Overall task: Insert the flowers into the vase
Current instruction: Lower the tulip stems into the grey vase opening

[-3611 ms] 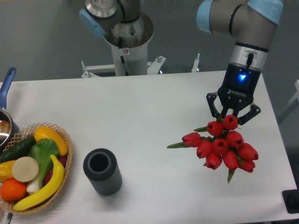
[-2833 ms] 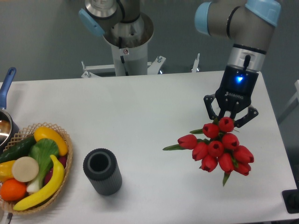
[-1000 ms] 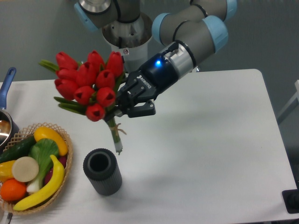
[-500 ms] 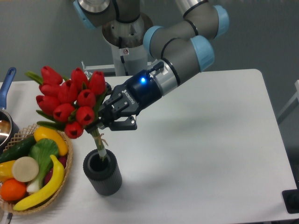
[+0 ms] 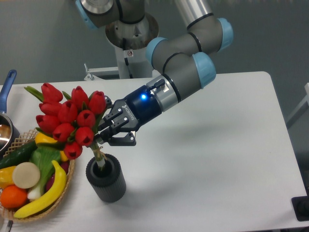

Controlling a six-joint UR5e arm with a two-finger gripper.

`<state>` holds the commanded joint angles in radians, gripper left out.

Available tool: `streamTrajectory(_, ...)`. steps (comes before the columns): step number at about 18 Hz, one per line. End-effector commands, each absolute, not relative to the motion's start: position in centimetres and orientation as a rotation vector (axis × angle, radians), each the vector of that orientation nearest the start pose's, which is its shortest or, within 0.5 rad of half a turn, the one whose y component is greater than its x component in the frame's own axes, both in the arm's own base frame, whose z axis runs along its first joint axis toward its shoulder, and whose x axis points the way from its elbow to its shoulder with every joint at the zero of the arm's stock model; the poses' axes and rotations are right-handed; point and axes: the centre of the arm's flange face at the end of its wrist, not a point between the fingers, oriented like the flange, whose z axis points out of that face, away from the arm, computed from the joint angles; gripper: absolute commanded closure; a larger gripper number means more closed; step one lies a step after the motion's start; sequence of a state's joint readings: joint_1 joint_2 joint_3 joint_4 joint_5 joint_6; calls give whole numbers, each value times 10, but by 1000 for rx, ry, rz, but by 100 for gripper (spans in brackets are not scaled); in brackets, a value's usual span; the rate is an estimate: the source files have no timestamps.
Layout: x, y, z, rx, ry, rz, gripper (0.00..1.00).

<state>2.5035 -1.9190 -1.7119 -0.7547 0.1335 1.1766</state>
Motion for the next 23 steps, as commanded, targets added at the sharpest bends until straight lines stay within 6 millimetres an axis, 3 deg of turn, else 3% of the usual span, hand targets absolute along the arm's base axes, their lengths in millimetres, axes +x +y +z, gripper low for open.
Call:
streamTrajectory(13,-334,543,385,-1666,443,-518,100)
streamTrajectory(23,-343,549,349,-1688,398,-566,100)
